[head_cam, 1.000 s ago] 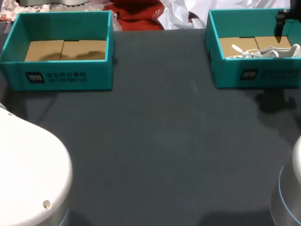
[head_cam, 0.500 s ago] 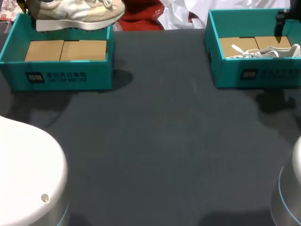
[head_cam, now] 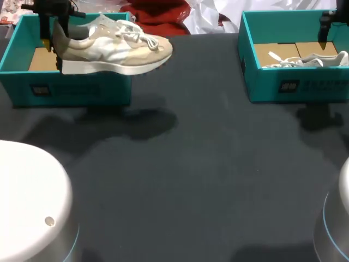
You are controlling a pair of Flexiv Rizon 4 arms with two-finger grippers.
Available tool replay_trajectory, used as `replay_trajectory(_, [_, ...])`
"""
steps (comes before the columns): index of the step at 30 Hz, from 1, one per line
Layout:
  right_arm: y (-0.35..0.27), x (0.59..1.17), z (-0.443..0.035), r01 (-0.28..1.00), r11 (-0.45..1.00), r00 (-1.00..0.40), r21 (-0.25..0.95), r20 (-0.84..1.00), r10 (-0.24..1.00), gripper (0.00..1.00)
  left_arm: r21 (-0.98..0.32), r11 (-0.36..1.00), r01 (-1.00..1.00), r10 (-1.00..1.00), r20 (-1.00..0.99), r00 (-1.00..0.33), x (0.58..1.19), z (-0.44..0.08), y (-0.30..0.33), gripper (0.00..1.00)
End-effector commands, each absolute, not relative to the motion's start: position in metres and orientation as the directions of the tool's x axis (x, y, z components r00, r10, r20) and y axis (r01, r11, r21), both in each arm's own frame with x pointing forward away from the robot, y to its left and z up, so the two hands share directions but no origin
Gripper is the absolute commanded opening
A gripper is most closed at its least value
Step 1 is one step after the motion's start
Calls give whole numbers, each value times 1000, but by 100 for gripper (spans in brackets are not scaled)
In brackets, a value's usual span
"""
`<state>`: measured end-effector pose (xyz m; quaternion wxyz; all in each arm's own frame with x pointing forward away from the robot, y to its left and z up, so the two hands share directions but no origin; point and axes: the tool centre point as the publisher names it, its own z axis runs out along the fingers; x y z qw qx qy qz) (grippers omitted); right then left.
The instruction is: Take the shoe out of the shoebox, open the shoe tongue, remove and reinsert the insole, then place the shoe into the shoebox
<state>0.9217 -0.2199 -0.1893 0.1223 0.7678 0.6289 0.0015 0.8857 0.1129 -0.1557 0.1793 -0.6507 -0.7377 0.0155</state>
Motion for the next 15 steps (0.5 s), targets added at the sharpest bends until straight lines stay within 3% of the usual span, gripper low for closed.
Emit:
replay_trajectory(1, [-220, 921, -190, 965, -179, 209, 191, -151, 966, 100, 51, 65, 997, 965, 251, -76, 852, -163, 97, 0])
replay_trajectory(15, [-220, 921, -190, 965, -179, 209, 191, -151, 966, 100, 66, -45, 997, 980, 198, 31, 803, -182, 44, 0])
